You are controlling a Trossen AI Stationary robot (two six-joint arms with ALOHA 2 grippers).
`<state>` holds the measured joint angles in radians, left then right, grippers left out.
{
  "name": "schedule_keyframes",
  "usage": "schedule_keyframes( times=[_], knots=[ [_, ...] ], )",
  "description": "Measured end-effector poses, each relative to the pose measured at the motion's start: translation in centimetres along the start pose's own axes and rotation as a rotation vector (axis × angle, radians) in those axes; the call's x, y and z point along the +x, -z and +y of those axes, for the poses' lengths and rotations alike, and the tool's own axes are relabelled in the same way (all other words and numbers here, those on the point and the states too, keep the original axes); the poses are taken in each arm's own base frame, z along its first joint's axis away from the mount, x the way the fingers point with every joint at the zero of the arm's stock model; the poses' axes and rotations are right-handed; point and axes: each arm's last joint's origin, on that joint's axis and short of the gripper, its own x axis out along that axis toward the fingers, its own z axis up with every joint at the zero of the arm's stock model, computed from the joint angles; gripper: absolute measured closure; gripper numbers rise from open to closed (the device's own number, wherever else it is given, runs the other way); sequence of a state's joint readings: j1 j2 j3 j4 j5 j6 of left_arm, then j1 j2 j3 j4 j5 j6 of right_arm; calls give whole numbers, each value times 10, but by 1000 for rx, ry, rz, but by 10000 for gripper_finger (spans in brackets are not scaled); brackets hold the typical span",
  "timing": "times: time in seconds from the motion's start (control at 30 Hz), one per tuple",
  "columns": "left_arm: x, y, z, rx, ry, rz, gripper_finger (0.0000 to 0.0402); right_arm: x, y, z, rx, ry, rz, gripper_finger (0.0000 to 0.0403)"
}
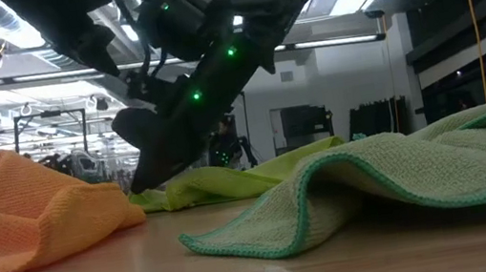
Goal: Fold microfiber towels
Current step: Fold the light green towel
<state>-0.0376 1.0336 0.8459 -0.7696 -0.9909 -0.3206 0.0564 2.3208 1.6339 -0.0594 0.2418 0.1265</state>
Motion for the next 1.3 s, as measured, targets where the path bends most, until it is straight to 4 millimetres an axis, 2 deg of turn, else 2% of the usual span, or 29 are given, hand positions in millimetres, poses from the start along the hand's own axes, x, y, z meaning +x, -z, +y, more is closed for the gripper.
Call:
schedule_keyframes(
  times=[0.17,0.47,1.03,1.2,1.3],
  knots=[
    [0,0,0,0,0,0,327,0,0,-3,-1,95,-12,251],
    [0,0,0,-1,1,0,327,0,-2,0,5,33,-29,287],
    [0,0,0,-10,1,0,327,6,2,-1,26,74,-36,289],
    [0,0,0,-10,1,0,327,6,11,0,-40,60,51,289],
    [0,0,0,-10,1,0,327,2,3,3,-53,50,6,289]
  ],
)
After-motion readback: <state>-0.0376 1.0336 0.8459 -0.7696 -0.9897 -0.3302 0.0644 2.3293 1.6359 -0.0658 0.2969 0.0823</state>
